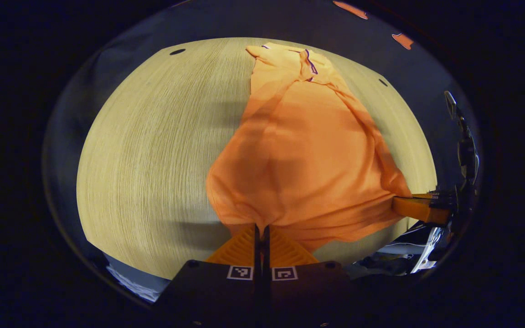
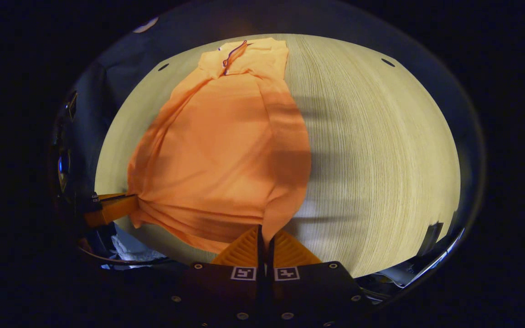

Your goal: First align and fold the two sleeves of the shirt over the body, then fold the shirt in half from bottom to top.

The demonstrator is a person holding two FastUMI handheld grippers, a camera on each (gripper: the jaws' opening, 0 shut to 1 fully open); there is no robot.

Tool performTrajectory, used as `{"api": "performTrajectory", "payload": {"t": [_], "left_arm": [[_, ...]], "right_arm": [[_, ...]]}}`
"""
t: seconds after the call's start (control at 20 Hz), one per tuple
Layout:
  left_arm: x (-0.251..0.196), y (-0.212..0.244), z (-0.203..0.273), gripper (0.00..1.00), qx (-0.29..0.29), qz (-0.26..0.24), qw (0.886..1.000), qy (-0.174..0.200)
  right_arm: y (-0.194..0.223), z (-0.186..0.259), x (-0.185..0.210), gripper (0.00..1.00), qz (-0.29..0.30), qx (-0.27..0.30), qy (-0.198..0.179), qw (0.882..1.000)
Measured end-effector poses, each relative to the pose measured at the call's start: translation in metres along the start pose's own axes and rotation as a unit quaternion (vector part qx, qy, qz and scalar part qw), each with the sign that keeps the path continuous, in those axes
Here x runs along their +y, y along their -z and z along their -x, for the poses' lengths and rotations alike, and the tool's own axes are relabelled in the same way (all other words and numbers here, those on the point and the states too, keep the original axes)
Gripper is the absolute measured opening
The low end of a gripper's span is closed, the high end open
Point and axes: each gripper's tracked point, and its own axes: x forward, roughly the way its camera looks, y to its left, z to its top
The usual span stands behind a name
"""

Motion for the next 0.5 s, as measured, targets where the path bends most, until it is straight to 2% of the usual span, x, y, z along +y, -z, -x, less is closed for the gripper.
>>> {"api": "performTrajectory", "payload": {"t": [0.2,0.5], "left_arm": [[-0.005,-0.036,0.025,0.01,-0.03,0.011,0.999,0.02],[-0.006,-0.096,0.05,0.0,-0.07,0.021,0.997,0.038]], "right_arm": [[-0.032,0.024,-0.001,0.0,0.001,-0.031,-0.006,0.999],[-0.101,0.055,-0.002,0.0,-0.006,-0.089,-0.017,0.996]]}}
